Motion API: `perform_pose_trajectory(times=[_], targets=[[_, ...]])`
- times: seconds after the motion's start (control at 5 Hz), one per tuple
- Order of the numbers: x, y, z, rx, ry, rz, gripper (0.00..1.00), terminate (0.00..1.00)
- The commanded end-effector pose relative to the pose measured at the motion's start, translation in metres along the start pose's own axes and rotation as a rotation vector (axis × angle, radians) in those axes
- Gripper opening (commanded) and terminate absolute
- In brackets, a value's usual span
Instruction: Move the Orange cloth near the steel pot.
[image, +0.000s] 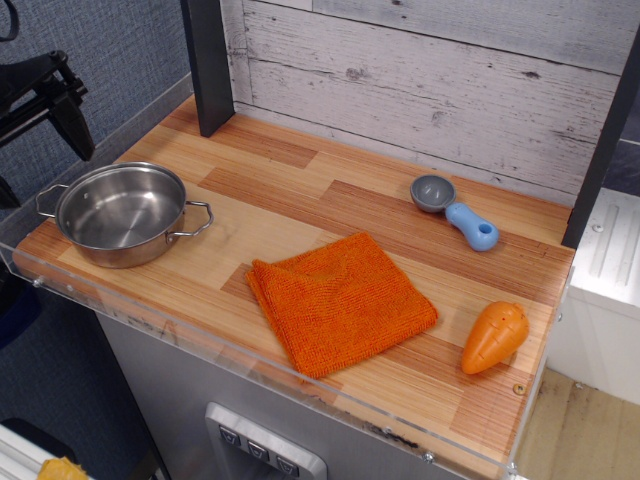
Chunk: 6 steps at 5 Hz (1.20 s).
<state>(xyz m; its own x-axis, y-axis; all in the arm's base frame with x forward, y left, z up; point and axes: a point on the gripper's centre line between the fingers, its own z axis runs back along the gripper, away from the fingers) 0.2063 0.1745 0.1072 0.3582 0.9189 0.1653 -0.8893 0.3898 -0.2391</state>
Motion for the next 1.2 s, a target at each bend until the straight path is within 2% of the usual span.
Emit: perform_pose_trajectory(times=[0.0, 0.2, 0.4, 0.6, 0.8, 1.0], targets=[[0.000, 0.000, 0.000, 0.000, 0.000, 0.000, 1.00, 0.00], [-0.024, -0.018, -0.005, -0.007, -0.013, 0.026, 1.00, 0.00], [-0.051, -0.042, -0.012, -0.045, 0.026, -0.021, 1.00, 0.00], [-0.083, -0.064, -0.021, -0.022, 0.028, -0.128, 1.00, 0.00], [-0.118, -0.085, -0.037, -0.032, 0.074, -0.206, 1.00, 0.00], [-0.141, -0.099, -0.047, -0.017, 0.085, -0.274, 1.00, 0.00]])
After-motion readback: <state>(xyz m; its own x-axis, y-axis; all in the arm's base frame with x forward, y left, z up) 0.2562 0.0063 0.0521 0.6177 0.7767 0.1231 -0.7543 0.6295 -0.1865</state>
